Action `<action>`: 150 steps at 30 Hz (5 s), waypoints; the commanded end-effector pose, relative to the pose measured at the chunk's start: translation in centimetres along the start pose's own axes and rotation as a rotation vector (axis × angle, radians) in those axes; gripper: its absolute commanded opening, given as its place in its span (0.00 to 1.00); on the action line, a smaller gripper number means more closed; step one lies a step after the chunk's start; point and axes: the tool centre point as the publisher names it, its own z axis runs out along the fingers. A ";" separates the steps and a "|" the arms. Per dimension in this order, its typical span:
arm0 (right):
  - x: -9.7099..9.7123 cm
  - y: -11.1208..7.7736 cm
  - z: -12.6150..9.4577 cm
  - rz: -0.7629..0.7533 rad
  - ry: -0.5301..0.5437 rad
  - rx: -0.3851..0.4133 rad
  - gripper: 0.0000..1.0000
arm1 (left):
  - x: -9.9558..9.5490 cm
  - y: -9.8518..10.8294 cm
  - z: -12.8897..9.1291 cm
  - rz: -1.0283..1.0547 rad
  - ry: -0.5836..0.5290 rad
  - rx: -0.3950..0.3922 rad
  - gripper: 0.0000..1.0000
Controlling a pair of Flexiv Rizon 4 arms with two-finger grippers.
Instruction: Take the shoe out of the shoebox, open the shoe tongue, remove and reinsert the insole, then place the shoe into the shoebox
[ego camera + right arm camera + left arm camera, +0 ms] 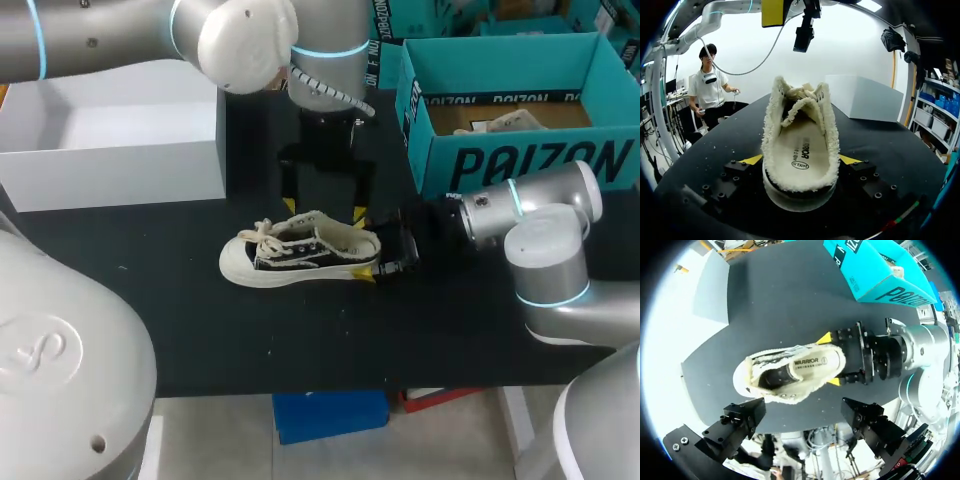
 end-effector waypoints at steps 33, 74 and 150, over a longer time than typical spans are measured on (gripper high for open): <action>-0.2 -0.2 0.2 0.001 0.000 0.001 0.00 | 1.6 -2.7 4.1 -0.127 -0.325 -0.037 1.00; -0.2 -0.2 0.2 0.001 0.000 0.001 0.00 | -1.6 -2.5 8.2 -0.169 -0.479 -0.035 0.00; -0.2 -0.2 0.2 0.001 0.000 0.001 0.00 | -13.2 3.0 5.4 -0.324 -0.296 0.143 0.00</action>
